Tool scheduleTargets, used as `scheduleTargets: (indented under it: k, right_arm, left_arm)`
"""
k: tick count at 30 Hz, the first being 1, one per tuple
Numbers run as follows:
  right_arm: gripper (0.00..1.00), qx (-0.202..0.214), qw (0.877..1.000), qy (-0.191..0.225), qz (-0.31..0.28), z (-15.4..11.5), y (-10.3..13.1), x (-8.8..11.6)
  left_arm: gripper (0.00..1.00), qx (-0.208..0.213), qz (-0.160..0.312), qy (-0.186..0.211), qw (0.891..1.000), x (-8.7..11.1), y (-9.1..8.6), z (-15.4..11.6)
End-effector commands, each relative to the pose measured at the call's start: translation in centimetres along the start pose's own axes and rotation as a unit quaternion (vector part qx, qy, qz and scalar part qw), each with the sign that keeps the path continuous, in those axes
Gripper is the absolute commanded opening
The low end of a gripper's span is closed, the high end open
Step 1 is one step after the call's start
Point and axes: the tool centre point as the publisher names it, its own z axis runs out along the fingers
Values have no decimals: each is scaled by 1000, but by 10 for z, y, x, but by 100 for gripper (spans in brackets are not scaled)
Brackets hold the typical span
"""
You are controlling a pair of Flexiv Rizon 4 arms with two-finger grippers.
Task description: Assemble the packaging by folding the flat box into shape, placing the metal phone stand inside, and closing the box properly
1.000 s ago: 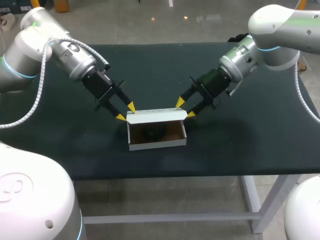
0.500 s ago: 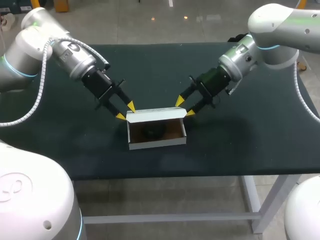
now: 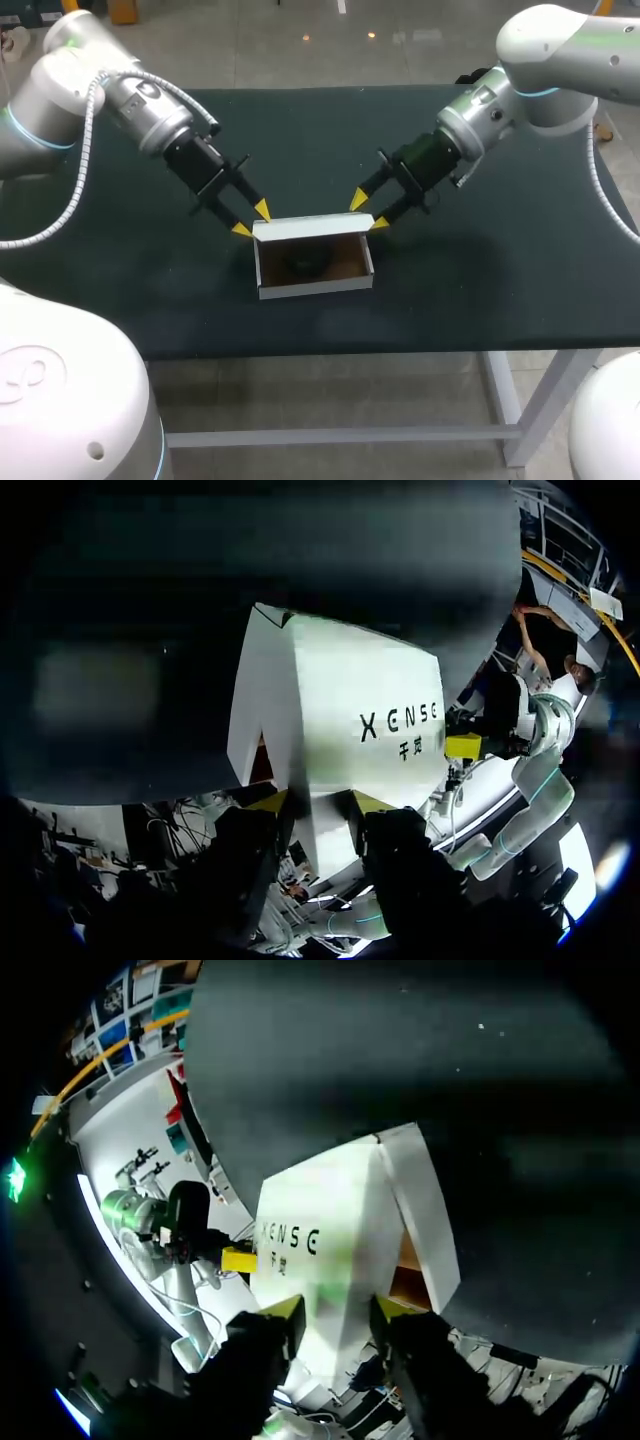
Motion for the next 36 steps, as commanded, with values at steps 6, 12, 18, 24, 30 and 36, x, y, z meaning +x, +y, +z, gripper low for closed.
scheduleTargets:
  k: [6,12,18,24,30,36]
  right_arm:
    - [47,4,1000,2,2,0,3,1]
    - [47,4,1000,1,4,2,4,3]
    - [47,5,1000,0,6,4,6,4]
    - [47,5,1000,1,7,4,6,5]
    - [47,5,1000,1,8,4,6,5]
    - [47,5,1000,2,9,4,7,6]
  left_arm:
    - [38,0,-3,4,1000,0,1,-1]
    - [38,-1,0,9,1000,5,1,0]
    - [37,-2,0,11,1000,7,-1,2]
    - [36,-3,0,14,1000,10,0,1]
    - [36,-1,0,21,1000,12,1,0]
    - [36,0,0,28,1000,13,0,-1]
